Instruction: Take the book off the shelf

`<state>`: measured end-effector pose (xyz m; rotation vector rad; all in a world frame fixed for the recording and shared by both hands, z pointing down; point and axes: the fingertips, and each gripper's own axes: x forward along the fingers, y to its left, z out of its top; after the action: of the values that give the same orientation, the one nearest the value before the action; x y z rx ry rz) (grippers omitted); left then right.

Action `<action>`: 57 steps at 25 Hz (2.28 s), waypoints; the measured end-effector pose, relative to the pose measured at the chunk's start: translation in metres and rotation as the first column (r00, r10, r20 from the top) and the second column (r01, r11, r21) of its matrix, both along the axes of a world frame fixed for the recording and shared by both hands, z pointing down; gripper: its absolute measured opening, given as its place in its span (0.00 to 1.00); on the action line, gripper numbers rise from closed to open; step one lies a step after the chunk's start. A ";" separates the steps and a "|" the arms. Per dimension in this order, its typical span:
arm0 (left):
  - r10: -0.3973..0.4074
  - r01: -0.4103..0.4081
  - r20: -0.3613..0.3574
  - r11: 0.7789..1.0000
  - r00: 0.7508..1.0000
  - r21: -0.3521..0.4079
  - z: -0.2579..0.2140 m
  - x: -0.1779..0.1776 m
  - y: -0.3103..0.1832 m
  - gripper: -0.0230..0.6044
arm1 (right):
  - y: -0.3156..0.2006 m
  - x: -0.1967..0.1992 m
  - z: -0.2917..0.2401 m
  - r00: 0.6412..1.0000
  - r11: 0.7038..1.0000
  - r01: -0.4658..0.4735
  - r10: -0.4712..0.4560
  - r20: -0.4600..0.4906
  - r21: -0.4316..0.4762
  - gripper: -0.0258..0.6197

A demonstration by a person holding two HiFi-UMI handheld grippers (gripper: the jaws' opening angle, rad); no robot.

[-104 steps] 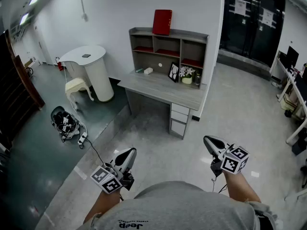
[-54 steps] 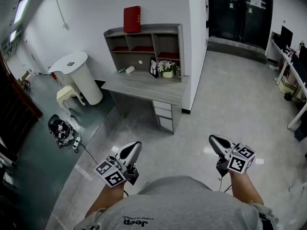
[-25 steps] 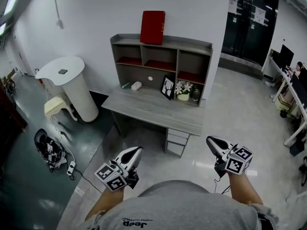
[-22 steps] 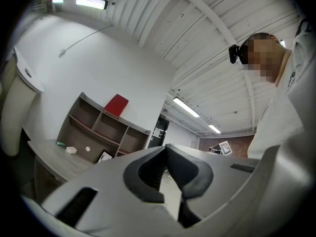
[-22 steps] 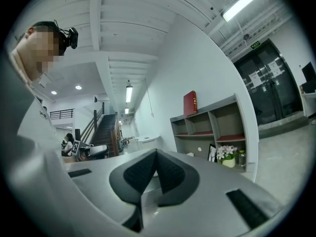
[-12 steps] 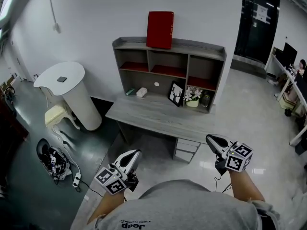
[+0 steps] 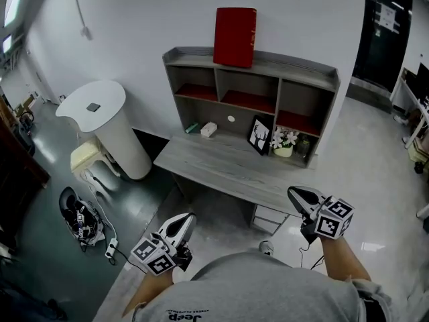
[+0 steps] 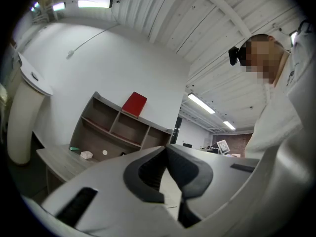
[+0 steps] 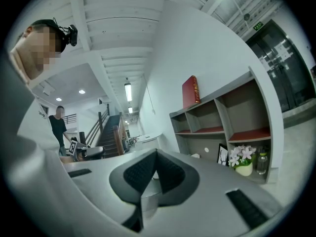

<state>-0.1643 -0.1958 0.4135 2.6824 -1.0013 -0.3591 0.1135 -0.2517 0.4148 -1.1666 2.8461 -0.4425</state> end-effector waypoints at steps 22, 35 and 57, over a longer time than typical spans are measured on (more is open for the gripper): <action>-0.165 0.165 0.026 0.986 0.986 -0.013 -0.009 0.163 -0.236 0.06 | -0.259 0.097 0.008 0.946 0.945 0.324 -0.324 0.010 0.036 0.05; -0.037 0.037 0.008 0.999 0.999 -0.008 -0.005 0.180 -0.305 0.06 | -0.295 0.096 0.006 0.960 0.959 0.279 -0.277 -0.040 0.055 0.05; 0.046 -0.056 0.060 0.984 0.997 0.170 -0.068 0.090 -0.375 0.06 | -0.408 0.000 -0.193 0.998 0.965 0.032 -0.015 -0.068 0.259 0.21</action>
<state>-0.0741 -0.5712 0.3458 2.8816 -0.9548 -0.3783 0.1134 -0.6593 0.2221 -1.1173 2.8620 -0.0279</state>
